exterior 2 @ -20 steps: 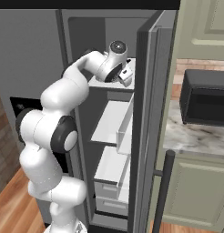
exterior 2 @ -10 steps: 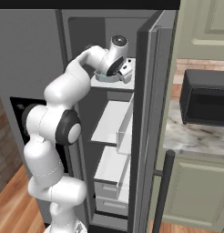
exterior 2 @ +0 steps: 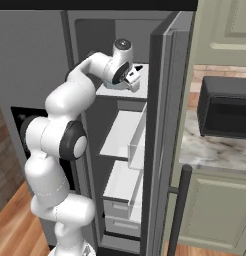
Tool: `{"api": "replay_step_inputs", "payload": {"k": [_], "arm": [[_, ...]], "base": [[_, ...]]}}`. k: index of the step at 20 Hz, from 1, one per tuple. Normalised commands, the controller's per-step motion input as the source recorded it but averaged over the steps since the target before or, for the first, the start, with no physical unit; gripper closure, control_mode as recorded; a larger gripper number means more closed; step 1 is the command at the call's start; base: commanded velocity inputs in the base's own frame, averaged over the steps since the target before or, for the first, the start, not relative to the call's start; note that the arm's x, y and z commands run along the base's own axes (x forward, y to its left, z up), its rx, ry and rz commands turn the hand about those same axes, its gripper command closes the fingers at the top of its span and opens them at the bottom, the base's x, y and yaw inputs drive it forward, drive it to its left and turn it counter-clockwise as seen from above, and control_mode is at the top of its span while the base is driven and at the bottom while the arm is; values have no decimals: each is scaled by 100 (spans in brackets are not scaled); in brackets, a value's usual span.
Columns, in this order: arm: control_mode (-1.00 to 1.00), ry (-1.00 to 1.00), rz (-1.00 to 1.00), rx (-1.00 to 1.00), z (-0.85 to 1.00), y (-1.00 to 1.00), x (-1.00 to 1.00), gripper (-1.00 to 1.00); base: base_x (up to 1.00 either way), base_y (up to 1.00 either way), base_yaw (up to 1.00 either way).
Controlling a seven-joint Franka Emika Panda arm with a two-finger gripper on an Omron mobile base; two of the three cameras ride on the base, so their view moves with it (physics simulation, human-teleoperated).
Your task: Place the tupperware containing the fish and mushroom meal in the microwave. Close the microwave door and press the start button to reheat the meal.
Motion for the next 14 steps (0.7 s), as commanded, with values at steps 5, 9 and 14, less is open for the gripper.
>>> {"api": "replay_step_inputs", "payload": {"k": [5,9,14], "arm": [[-100,3,0,-1,-43,18,0,100],[-100,1,0,0,-22,5,0,100],[-100,0,0,0,0,0,0,100]], "base": [[0,0,0],[0,0,0],[0,0,0]]}}
